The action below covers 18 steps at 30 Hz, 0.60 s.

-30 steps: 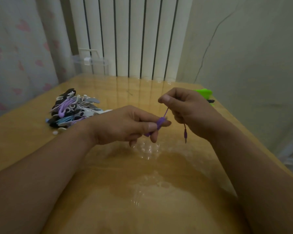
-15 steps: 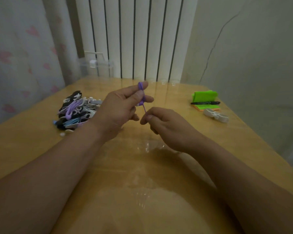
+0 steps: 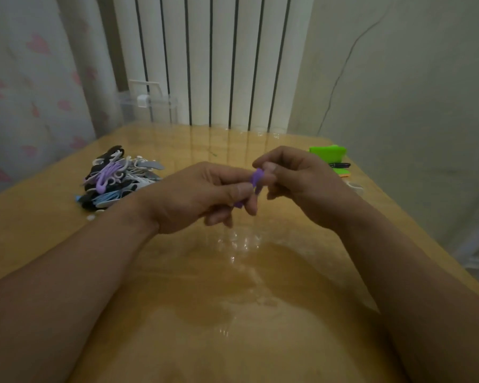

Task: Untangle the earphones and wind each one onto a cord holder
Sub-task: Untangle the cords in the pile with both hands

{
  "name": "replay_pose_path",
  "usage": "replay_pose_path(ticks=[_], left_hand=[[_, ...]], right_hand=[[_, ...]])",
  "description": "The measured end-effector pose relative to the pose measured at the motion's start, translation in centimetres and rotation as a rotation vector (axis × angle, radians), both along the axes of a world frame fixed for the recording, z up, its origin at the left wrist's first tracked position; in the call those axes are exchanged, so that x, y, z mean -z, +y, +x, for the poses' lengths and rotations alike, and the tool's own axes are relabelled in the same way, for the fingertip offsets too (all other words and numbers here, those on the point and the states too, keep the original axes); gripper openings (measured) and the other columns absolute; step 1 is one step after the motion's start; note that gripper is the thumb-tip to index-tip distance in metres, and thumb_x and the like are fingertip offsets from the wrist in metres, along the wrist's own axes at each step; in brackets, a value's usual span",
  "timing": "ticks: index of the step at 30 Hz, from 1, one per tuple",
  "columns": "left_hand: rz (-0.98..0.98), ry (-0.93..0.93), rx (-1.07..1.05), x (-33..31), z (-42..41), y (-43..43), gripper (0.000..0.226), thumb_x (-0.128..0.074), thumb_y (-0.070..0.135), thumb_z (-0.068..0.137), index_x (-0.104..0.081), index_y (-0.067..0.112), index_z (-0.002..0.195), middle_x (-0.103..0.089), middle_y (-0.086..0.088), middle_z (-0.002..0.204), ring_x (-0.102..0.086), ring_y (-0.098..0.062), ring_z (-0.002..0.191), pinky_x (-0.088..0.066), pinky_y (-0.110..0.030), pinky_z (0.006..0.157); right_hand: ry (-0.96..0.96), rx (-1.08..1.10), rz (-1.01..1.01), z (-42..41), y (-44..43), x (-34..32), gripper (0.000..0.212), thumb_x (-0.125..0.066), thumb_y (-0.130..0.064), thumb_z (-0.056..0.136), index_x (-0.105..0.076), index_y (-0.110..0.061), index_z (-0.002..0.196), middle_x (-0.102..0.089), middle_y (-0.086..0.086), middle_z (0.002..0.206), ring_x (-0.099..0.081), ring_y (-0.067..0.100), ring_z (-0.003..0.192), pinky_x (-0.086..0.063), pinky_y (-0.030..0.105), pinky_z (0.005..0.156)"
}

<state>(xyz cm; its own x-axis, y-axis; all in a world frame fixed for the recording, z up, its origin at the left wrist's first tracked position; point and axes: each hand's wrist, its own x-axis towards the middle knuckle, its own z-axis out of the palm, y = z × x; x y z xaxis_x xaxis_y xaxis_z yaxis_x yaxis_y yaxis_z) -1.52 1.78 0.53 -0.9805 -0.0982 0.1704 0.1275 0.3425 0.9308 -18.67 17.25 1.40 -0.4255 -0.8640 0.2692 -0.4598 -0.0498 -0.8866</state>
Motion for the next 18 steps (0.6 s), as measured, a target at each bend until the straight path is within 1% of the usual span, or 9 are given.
replay_pose_path(ticks=[1, 2, 4, 5, 8, 10, 13, 16, 18], left_hand=[[0.045, 0.046, -0.031, -0.1, 0.0, -0.1, 0.033, -0.054, 0.022, 0.103, -0.070, 0.003, 0.125, -0.072, -0.013, 0.105, -0.060, -0.019, 0.073, -0.053, -0.029, 0.080], [0.045, 0.084, -0.088, -0.1, 0.0, -0.2, 0.032, -0.053, 0.022, 0.103, -0.072, 0.003, 0.120, -0.075, -0.002, 0.110, -0.067, -0.014, 0.090, -0.050, -0.027, 0.088], [-0.029, 0.127, -0.192, 0.2, -0.3, -0.5, 0.027, -0.054, 0.022, 0.104, -0.077, 0.009, 0.108, -0.071, 0.019, 0.130, -0.061, 0.005, 0.122, -0.042, -0.025, 0.100], [-0.048, 0.139, -0.217, 0.4, -0.5, -0.6, 0.026, -0.054, 0.022, 0.105, -0.079, 0.014, 0.106, -0.067, 0.024, 0.134, -0.056, 0.009, 0.127, -0.039, -0.026, 0.103], [-0.020, 0.194, -0.281, 0.7, -1.1, -0.6, 0.025, -0.054, 0.023, 0.106, -0.078, 0.026, 0.112, -0.064, 0.028, 0.137, -0.054, 0.009, 0.131, -0.038, -0.029, 0.109], [-0.003, 0.230, -0.322, 0.9, -1.5, -0.5, 0.026, -0.054, 0.023, 0.107, -0.079, 0.022, 0.111, -0.063, 0.028, 0.138, -0.054, 0.005, 0.132, -0.040, -0.031, 0.111], [0.050, 0.234, -0.332, 1.3, -1.7, -0.7, 0.026, -0.054, 0.022, 0.107, -0.079, 0.014, 0.112, -0.064, 0.022, 0.140, -0.057, -0.001, 0.132, -0.043, -0.039, 0.114], [0.138, 0.229, -0.364, 1.6, -1.9, -0.7, 0.025, -0.054, 0.017, 0.107, -0.076, 0.014, 0.119, -0.073, 0.010, 0.129, -0.063, -0.006, 0.126, -0.049, -0.039, 0.113], [0.150, 0.228, -0.372, 1.7, -2.1, -0.6, 0.024, -0.054, 0.015, 0.107, -0.077, 0.015, 0.115, -0.073, 0.010, 0.127, -0.063, -0.006, 0.126, -0.050, -0.039, 0.112]], right_hand=[[-0.048, -0.007, -0.002, 0.1, -0.2, 0.5, 0.014, -0.059, -0.019, 0.105, -0.072, -0.013, 0.110, -0.072, 0.005, 0.092, -0.067, 0.019, 0.082, -0.058, 0.031, 0.078], [-0.067, 0.003, 0.005, 0.3, -0.6, 1.0, 0.015, -0.060, -0.020, 0.105, -0.072, -0.012, 0.109, -0.073, 0.004, 0.092, -0.069, 0.020, 0.083, -0.059, 0.031, 0.080], [-0.020, 0.066, 0.034, 0.9, -1.2, 1.9, 0.017, -0.060, -0.023, 0.105, -0.073, -0.013, 0.108, -0.075, 0.002, 0.093, -0.071, 0.019, 0.087, -0.061, 0.029, 0.081], [0.012, 0.102, 0.038, 1.2, -1.6, 2.1, 0.016, -0.061, -0.025, 0.105, -0.074, -0.016, 0.108, -0.074, 0.001, 0.095, -0.070, 0.017, 0.090, -0.060, 0.029, 0.081], [0.036, 0.182, 0.019, 1.4, -1.9, 2.5, 0.012, -0.067, -0.029, 0.101, -0.075, -0.022, 0.106, -0.074, -0.006, 0.098, -0.066, 0.005, 0.093, -0.050, 0.024, 0.080], [-0.003, 0.185, 0.032, 1.4, -2.0, 2.7, 0.010, -0.070, -0.028, 0.100, -0.076, -0.023, 0.104, -0.075, -0.006, 0.098, -0.066, 0.002, 0.092, -0.046, 0.023, 0.080], [0.002, 0.161, 0.051, 1.9, -2.3, 3.1, 0.010, -0.071, -0.026, 0.099, -0.077, -0.019, 0.103, -0.075, -0.002, 0.097, -0.064, -0.005, 0.080, -0.045, 0.021, 0.075], [0.038, 0.154, 0.067, 2.1, -2.3, 3.0, 0.007, -0.071, -0.025, 0.098, -0.076, -0.019, 0.098, -0.073, -0.002, 0.091, -0.060, -0.004, 0.073, -0.045, 0.022, 0.073], [0.047, 0.132, 0.080, 2.0, -2.2, 3.0, 0.007, -0.068, -0.024, 0.099, -0.074, -0.021, 0.097, -0.073, -0.001, 0.092, -0.063, 0.002, 0.079, -0.049, 0.027, 0.076]])
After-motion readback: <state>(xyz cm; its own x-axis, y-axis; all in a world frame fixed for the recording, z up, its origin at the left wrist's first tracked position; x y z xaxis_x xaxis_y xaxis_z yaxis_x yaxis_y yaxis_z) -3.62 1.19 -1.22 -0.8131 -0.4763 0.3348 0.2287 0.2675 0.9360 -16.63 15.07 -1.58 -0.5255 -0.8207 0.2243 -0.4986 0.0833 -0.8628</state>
